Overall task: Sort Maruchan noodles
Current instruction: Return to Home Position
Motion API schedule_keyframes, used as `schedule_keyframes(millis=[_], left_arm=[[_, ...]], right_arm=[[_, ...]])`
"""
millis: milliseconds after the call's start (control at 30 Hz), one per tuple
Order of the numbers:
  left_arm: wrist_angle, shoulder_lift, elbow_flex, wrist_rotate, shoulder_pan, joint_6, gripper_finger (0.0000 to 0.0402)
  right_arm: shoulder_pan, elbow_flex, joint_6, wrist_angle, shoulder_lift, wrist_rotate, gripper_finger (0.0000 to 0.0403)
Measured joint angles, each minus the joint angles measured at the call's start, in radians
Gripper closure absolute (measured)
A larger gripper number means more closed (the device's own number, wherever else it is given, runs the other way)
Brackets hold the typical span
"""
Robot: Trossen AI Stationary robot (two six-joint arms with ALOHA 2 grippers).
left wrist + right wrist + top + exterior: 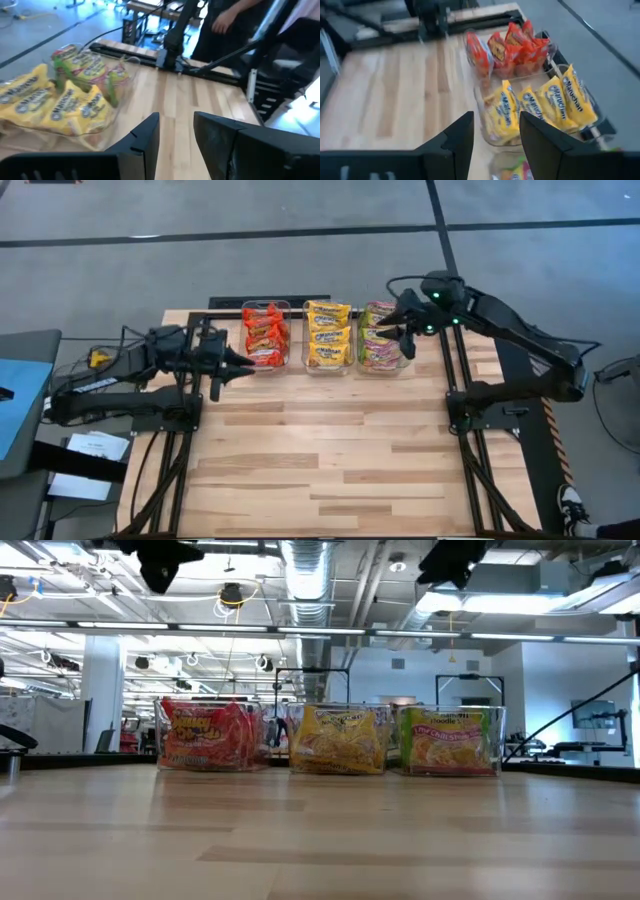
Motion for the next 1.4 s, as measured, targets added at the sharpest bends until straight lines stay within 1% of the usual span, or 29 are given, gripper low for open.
schedule_keyframes(millis=[67,133,233,300,367,567,667,933,1067,1167,1333,1400], left_arm=[[0.082,-0.047,-0.087,0.033,0.0,-0.012,0.0295],[0.182,-0.093,-0.173,0.068,0.0,-0.021,0.0295],[0.272,-0.16,-0.284,0.063,0.0,-0.044,0.0295],[0.289,-0.205,-0.343,0.03,0.0,-0.055,0.0295],[0.282,-0.247,-0.39,0.006,0.0,-0.058,0.0295],[0.3,-0.36,-0.51,-0.022,0.0,-0.057,0.0295],[0.303,-0.407,-0.564,-0.064,0.0,-0.055,0.0295],[0.304,-0.497,-0.669,-0.14,0.0,-0.058,0.0295],[0.312,-0.52,-0.708,-0.149,0.001,-0.058,0.0295],[0.329,-0.52,-0.709,-0.154,0.001,-0.064,0.0295],[0.314,-0.512,-0.709,-0.163,0.001,-0.071,0.0295],[0.312,-0.504,-0.709,-0.17,0.001,-0.092,0.0295]], right_arm=[[0.0,0.0,0.111,0.0,-0.029,0.0,0.0223],[0.003,0.0,0.258,0.001,-0.061,0.0,0.0223],[0.022,0.0,0.45,0.012,-0.099,0.0,0.0223],[0.04,-0.001,0.504,0.033,-0.125,0.0,0.0223],[0.064,-0.001,0.523,0.078,-0.148,0.0,0.0223],[0.149,-0.001,0.593,0.22,-0.182,0.0,0.0223],[0.198,-0.001,0.613,0.248,-0.184,0.0,0.0223],[0.297,-0.001,0.617,0.245,-0.173,0.001,0.0223],[0.312,-0.002,0.562,0.245,-0.198,0.005,0.0223],[0.312,-0.002,0.52,0.237,-0.242,0.014,0.0223],[0.313,-0.003,0.43,0.143,-0.382,0.119,0.0223],[0.313,-0.028,0.392,0.127,-0.454,0.145,0.0223]])
